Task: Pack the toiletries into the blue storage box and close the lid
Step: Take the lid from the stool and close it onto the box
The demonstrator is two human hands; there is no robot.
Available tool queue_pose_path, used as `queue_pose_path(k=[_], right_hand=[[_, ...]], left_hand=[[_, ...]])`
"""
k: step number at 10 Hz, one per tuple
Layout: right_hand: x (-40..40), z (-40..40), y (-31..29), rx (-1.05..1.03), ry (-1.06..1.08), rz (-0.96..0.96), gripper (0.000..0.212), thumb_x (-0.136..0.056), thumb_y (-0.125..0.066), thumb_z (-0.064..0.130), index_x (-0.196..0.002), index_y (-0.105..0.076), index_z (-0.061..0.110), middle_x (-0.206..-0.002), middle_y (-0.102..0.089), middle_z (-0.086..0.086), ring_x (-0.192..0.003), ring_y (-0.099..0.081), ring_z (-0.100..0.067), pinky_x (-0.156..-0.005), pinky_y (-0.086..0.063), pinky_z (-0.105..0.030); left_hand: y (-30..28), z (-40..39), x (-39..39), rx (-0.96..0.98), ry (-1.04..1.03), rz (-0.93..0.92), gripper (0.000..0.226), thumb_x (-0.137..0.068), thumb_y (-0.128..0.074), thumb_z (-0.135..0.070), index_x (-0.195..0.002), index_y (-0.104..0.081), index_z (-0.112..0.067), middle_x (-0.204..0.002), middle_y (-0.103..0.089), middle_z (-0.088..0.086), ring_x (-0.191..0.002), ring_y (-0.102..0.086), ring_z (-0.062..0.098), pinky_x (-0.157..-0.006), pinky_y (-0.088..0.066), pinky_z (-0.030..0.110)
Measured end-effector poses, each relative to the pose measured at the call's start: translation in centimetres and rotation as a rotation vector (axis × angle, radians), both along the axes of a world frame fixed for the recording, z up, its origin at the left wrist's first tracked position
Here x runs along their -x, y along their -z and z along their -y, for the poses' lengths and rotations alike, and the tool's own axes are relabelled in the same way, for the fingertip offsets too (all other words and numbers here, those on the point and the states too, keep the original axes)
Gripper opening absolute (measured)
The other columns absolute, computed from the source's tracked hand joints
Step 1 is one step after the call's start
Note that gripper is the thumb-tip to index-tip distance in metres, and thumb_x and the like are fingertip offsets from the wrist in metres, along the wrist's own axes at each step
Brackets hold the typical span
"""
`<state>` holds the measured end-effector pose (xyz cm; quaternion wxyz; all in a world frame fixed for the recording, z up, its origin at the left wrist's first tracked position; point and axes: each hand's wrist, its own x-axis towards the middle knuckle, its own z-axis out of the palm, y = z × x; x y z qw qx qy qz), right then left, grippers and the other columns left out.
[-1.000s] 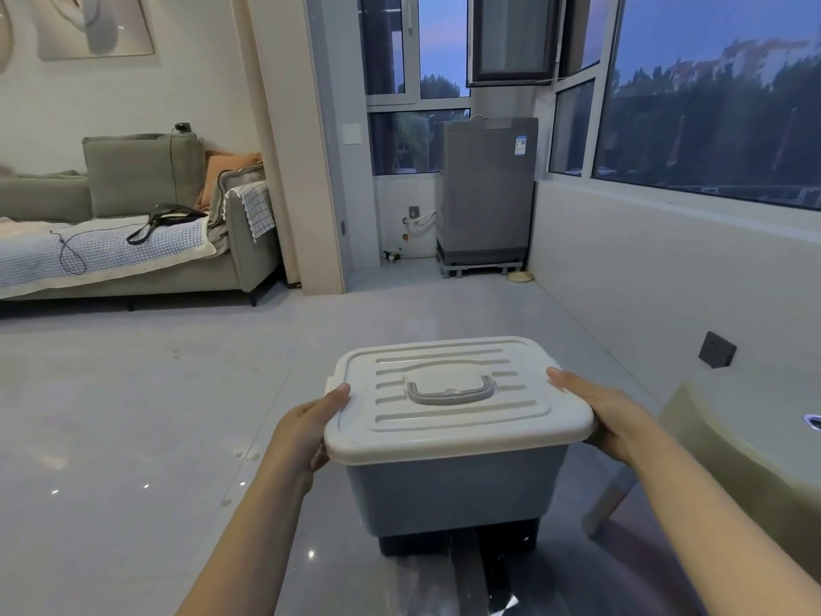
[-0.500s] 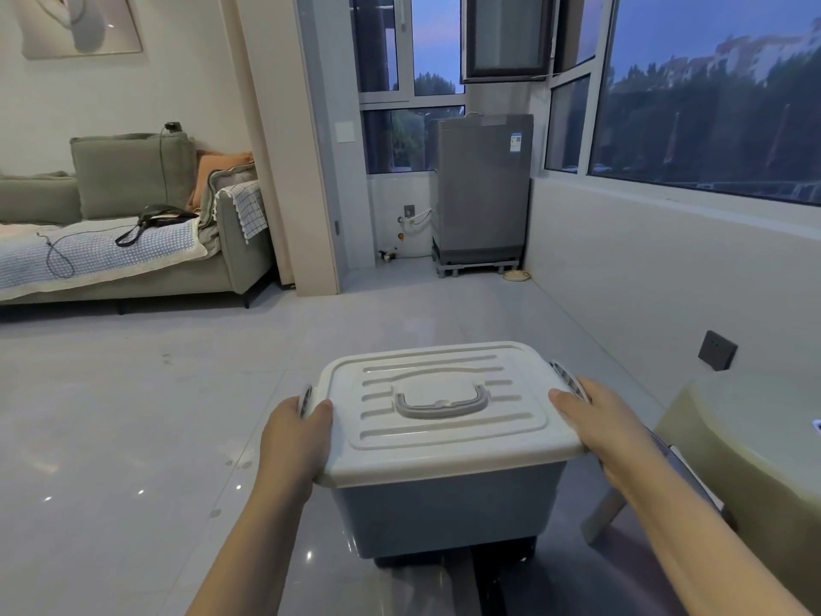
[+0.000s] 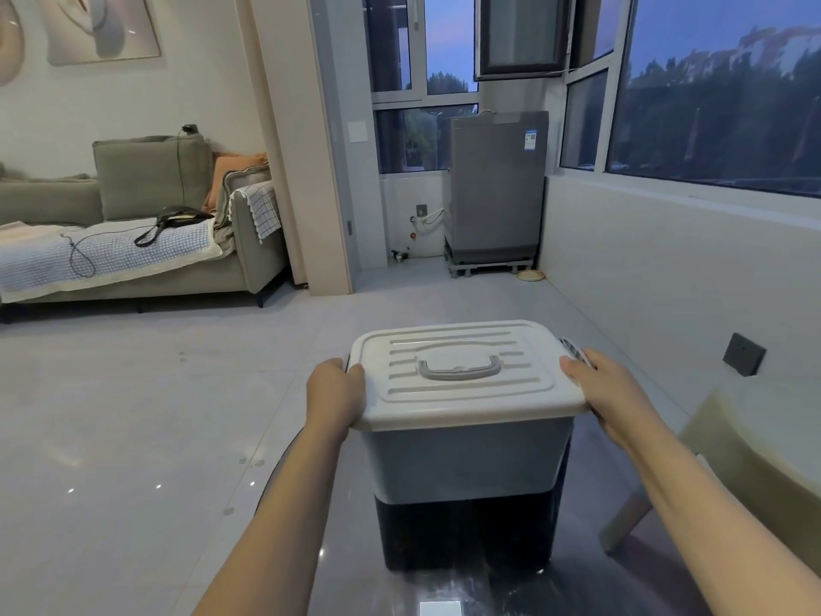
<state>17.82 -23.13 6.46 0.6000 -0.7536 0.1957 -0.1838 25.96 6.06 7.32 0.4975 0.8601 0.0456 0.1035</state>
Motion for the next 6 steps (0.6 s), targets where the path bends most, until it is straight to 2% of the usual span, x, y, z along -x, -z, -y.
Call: queue_pose_path(k=[1,2,3,5,6], right_hand=[[-0.2,0.2,-0.2,0.063,-0.027,-0.012,0.028,-0.091,-0.049,0.022,-0.113,-0.062,0.011,-0.101,-0.065,-0.010,-0.087,-0.058,-0.027,-0.065,-0.043,-0.034],[0.2,0.0,-0.5,0.101,-0.047,-0.029,0.030,-0.092,-0.047,0.023,-0.115,-0.063,0.013,-0.101,-0.065,-0.009,-0.088,-0.056,-0.026,-0.066,-0.042,-0.034],[0.3,-0.1,-0.7,0.102,-0.052,-0.039,0.032,-0.093,-0.045,0.023,-0.121,-0.060,0.015,-0.108,-0.064,-0.008,-0.096,-0.058,-0.028,-0.074,-0.045,-0.037],[0.7,-0.6,-1.4,0.156,-0.068,-0.111,0.037,-0.095,-0.041,0.027,-0.128,-0.053,0.015,-0.117,-0.061,-0.006,-0.103,-0.056,-0.026,-0.078,-0.045,-0.036],[0.8,-1.0,-2.1,0.254,-0.008,-0.186,0.050,-0.094,-0.043,0.034,-0.139,-0.040,0.010,-0.141,-0.047,-0.012,-0.124,-0.046,-0.031,-0.101,-0.040,-0.042]], left_hand=[[0.2,0.0,-0.3,0.013,-0.007,0.000,0.018,-0.088,-0.046,-0.012,-0.071,-0.045,-0.004,-0.067,-0.040,0.010,-0.063,-0.036,0.024,-0.051,-0.026,0.030],[0.3,0.0,-0.4,0.041,0.002,-0.003,0.014,-0.087,-0.046,-0.014,-0.075,-0.050,-0.006,-0.072,-0.042,0.013,-0.066,-0.037,0.023,-0.056,-0.030,0.030],[0.6,0.0,-0.8,0.063,0.012,-0.008,0.013,-0.088,-0.047,-0.014,-0.079,-0.053,-0.008,-0.074,-0.044,0.013,-0.068,-0.040,0.023,-0.060,-0.033,0.031],[0.6,-0.1,-0.9,0.009,-0.005,-0.016,0.025,-0.087,-0.046,-0.013,-0.064,-0.039,-0.008,-0.061,-0.038,0.006,-0.061,-0.036,0.024,-0.051,-0.025,0.030],[-0.1,0.2,-0.2,-0.077,-0.004,-0.019,0.026,-0.091,-0.044,-0.017,-0.069,-0.047,-0.006,-0.071,-0.052,0.010,-0.073,-0.045,0.029,-0.056,-0.033,0.031]])
